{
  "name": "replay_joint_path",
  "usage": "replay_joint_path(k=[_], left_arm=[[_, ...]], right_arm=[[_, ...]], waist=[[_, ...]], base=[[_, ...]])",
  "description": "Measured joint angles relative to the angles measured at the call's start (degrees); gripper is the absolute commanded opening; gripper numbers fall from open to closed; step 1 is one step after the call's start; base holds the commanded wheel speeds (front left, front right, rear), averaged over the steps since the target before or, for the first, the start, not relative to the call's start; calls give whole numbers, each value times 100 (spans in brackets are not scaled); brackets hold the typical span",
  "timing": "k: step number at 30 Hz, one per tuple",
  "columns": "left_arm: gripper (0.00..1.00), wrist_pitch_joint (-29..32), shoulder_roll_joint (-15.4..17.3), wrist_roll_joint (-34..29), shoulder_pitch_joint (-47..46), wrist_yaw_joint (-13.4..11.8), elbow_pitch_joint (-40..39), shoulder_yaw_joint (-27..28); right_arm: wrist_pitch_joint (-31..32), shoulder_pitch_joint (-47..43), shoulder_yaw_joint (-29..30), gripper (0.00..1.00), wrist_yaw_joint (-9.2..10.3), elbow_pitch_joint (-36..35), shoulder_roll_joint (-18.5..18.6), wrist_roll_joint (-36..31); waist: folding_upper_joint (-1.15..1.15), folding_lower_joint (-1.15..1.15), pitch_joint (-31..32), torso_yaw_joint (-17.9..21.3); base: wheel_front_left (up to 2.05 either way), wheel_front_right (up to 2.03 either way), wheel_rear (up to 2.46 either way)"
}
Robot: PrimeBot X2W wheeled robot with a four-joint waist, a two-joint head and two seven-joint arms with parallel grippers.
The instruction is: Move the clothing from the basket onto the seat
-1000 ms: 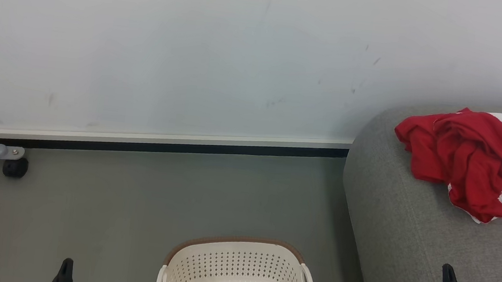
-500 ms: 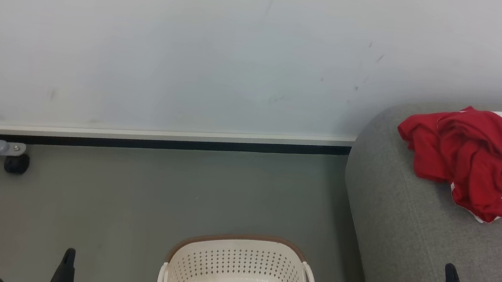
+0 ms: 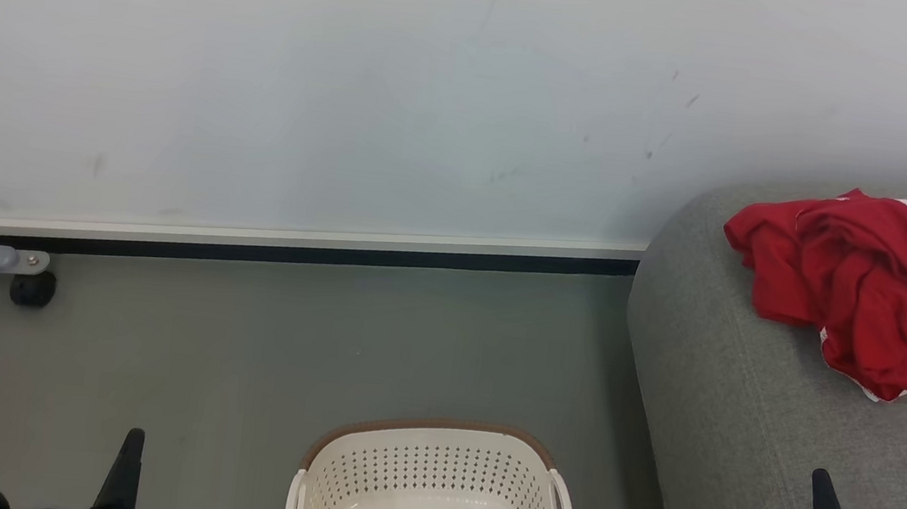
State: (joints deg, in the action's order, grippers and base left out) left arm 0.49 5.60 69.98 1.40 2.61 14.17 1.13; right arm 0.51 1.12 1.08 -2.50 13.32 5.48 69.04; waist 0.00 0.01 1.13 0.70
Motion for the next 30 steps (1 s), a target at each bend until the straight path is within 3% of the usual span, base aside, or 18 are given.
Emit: replay_joint_path(k=[30], left_arm=[[0, 548, -274, 1951, -520, 401, 238, 377]], right_arm=[[553, 334, 599, 0, -393, 347, -264, 2046]], waist=[[0, -1, -114, -64]], base=[[0, 0, 0]])
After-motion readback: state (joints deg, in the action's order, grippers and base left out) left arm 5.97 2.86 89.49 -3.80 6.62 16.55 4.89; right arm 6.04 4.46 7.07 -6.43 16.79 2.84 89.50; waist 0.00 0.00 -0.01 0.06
